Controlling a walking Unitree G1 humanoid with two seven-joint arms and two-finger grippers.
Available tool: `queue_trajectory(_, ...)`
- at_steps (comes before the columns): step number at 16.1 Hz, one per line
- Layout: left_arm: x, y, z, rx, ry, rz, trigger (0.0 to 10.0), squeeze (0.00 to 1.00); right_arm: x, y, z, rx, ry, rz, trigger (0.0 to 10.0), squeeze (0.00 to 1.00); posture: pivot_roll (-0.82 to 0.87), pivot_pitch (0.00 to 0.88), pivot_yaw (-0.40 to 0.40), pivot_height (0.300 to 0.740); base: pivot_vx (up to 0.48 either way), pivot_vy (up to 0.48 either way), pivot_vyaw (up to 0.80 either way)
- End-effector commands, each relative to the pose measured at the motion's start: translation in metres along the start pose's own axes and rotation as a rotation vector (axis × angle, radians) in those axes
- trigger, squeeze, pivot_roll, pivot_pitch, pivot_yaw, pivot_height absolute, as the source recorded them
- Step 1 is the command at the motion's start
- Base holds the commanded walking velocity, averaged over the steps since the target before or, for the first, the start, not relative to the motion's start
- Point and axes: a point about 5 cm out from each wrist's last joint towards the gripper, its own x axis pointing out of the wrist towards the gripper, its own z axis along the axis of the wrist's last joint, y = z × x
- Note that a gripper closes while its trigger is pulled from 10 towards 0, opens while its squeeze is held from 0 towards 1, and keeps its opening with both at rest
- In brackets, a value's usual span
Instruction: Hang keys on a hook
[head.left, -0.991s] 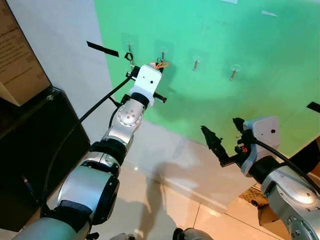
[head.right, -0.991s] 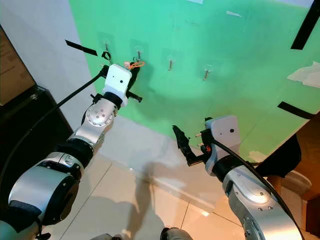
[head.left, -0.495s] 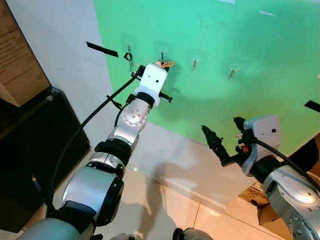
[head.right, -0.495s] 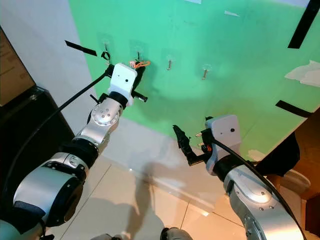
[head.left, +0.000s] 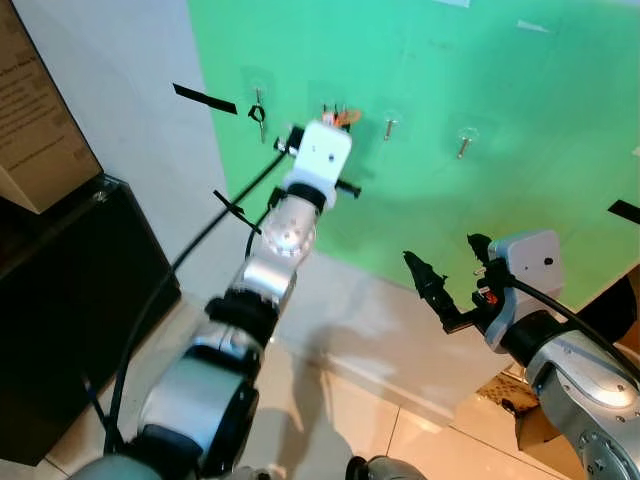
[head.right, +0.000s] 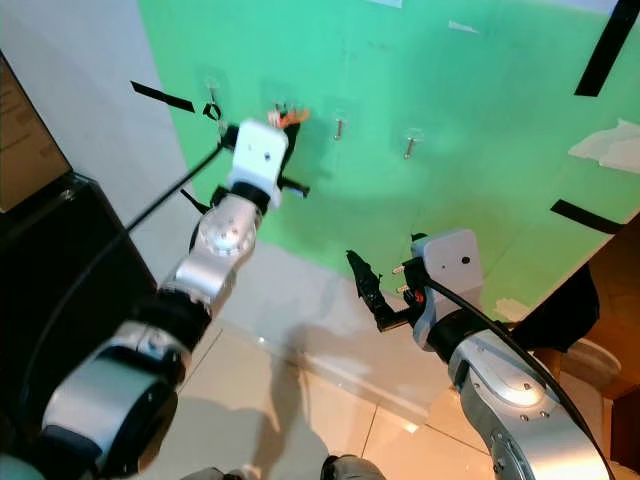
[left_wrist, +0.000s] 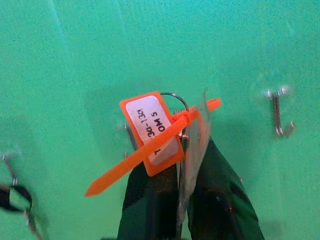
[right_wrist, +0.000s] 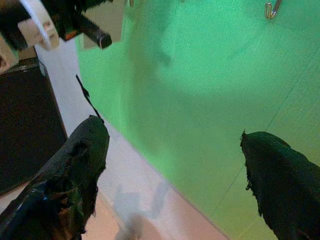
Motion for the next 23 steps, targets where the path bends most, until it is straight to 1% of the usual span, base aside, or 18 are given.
queue_trajectory(1, -0.002, 0.005, 0.003, 0.04, 0.011, 0.056, 10.0, 0.0, -0.002, -0.002, 0.003, -0.005, -0.016, -0.005, 10.0, 0.0, -0.34, 0.048, -0.007, 0.74, 0.0, 0.0, 0.0)
queue_trajectory(2, -0.003, 0.008, 0.001, 0.052, 0.026, 0.074, 10.0, 0.0, -0.002, -0.002, 0.003, -0.004, -0.016, -0.005, 10.0, 0.0, -0.34, 0.047, -0.008, 0.74, 0.0, 0.0, 0.0)
queue_trajectory(3, -0.004, 0.012, 0.0, 0.082, 0.041, 0.097, 10.0, 0.0, -0.002, -0.002, 0.003, -0.004, -0.016, -0.004, 10.0, 0.0, -0.34, 0.046, -0.009, 0.74, 0.0, 0.0, 0.0)
queue_trajectory(5, -0.003, 0.025, 0.001, 0.167, 0.062, 0.14, 10.0, 0.0, -0.001, -0.001, 0.003, -0.003, -0.015, 0.0, 10.0, 0.0, -0.34, 0.044, -0.009, 0.74, 0.0, 0.0, 0.0)
queue_trajectory(6, -0.003, 0.03, 0.001, 0.191, 0.07, 0.162, 10.0, 0.0, -0.001, -0.001, 0.003, -0.003, -0.015, 0.001, 10.0, 0.0, -0.33, 0.042, -0.007, 0.74, 0.0, 0.0, 0.0)
queue_trajectory(7, -0.003, 0.032, 0.001, 0.187, 0.085, 0.154, 10.0, 0.0, -0.001, -0.001, 0.002, -0.002, -0.015, 0.001, 10.0, 0.0, -0.33, 0.039, -0.006, 0.74, 0.0, 0.0, 0.0)
queue_trajectory(9, -0.002, 0.03, -0.003, 0.171, 0.114, 0.092, 10.0, 0.0, 0.0, -0.001, 0.002, -0.002, -0.017, 0.002, 10.0, 0.0, -0.33, 0.035, -0.004, 0.74, 0.0, 0.0, 0.0)
queue_trajectory(11, 0.0, 0.028, -0.005, 0.202, 0.125, 0.04, 10.0, 0.0, 0.0, -0.001, 0.002, -0.001, -0.019, 0.001, 10.0, 0.0, -0.33, 0.034, 0.0, 0.74, 0.0, 0.0, 0.0)
queue_trajectory(12, 0.001, 0.028, -0.003, 0.221, 0.125, 0.03, 10.0, 0.0, 0.0, -0.001, 0.002, -0.001, -0.019, 0.0, 10.0, 0.0, -0.33, 0.033, 0.0, 0.74, 0.0, 0.0, 0.0)
queue_trajectory(15, 0.006, 0.027, -0.001, 0.242, 0.131, 0.001, 10.0, 0.0, -0.001, 0.0, 0.002, 0.001, -0.02, -0.002, 10.0, 0.0, -0.34, 0.032, 0.005, 0.74, 0.0, 0.0, 0.0)
queue_trajectory(17, 0.008, 0.027, -0.003, 0.267, 0.157, -0.021, 10.0, 0.0, -0.002, -0.001, 0.002, 0.001, -0.02, -0.002, 10.0, 0.0, -0.34, 0.034, 0.006, 0.74, 0.0, 0.0, 0.0)
queue_trajectory(19, 0.008, 0.023, -0.007, 0.304, 0.185, -0.063, 10.0, 0.0, -0.002, -0.001, 0.002, 0.001, -0.019, -0.003, 10.0, 0.0, -0.34, 0.037, 0.005, 0.74, 0.0, 0.0, 0.0)
queue_trajectory(23, 0.007, 0.022, -0.013, 0.361, 0.227, -0.105, 10.0, 0.0, -0.002, 0.0, 0.002, -0.003, -0.015, 0.007, 10.0, 0.0, -0.34, 0.042, 0.004, 0.74, 0.0, 0.0, 0.0)
